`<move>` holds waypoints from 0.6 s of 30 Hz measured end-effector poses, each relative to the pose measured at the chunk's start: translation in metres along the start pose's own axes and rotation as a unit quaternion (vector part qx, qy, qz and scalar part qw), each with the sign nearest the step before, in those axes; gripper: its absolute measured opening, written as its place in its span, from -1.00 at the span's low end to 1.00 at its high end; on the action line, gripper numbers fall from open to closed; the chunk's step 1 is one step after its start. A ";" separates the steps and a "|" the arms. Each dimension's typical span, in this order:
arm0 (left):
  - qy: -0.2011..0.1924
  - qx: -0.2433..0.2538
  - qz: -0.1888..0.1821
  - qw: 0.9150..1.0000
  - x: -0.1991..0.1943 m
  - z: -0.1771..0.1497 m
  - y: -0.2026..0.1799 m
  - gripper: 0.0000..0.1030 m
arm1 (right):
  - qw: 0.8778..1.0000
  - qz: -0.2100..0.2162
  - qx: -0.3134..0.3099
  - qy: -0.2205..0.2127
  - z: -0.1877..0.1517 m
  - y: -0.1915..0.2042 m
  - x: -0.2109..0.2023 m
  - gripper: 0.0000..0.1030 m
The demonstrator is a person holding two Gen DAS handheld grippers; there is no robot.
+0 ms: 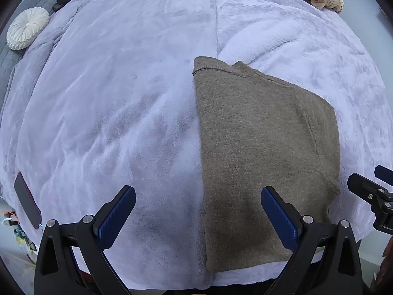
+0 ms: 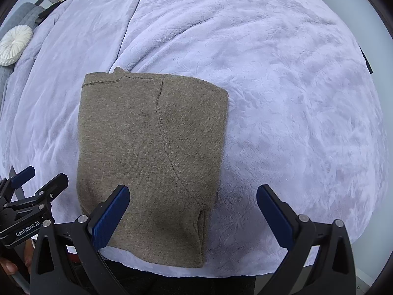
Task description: Fold small clothes
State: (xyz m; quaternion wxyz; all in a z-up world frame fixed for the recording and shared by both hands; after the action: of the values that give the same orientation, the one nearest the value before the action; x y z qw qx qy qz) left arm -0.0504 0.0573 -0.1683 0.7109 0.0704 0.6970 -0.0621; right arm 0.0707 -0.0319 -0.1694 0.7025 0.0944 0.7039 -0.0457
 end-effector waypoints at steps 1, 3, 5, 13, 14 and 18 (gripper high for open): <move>0.001 0.000 0.000 1.000 0.000 0.000 0.000 0.98 | 1.000 0.000 0.000 0.000 0.000 0.000 0.000 0.99; 0.003 -0.001 -0.002 1.000 0.000 -0.001 -0.001 0.98 | 1.000 0.000 0.000 0.000 0.000 0.000 0.000 0.99; 0.005 -0.002 -0.003 1.000 0.001 -0.002 -0.001 0.98 | 1.000 -0.001 0.000 0.000 -0.001 0.001 0.000 0.99; 0.009 -0.004 0.000 1.000 0.003 -0.004 -0.001 0.98 | 1.000 0.000 0.002 0.002 -0.002 -0.001 0.000 0.99; 0.010 -0.005 -0.001 1.000 0.003 -0.004 -0.001 0.98 | 1.000 0.000 0.002 0.002 -0.002 -0.001 0.000 0.99; 0.011 -0.006 -0.001 1.000 0.003 -0.004 -0.001 0.98 | 1.000 -0.001 0.002 0.002 -0.001 -0.002 0.000 0.99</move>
State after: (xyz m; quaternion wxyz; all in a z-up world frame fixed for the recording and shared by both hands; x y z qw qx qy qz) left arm -0.0548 0.0568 -0.1717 0.7035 0.0667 0.7052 -0.0578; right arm 0.0690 -0.0333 -0.1697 0.7012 0.0949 0.7051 -0.0473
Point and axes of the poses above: each gripper's, at about its wrist camera, not at the fingertips, and x roughly the way its jaws point, y to its left, z to its top, the point moved 9 cm from there along x, roughly the way its jaws point, and after that the axes turned 7 degrees about y, right-handed, at the moved point
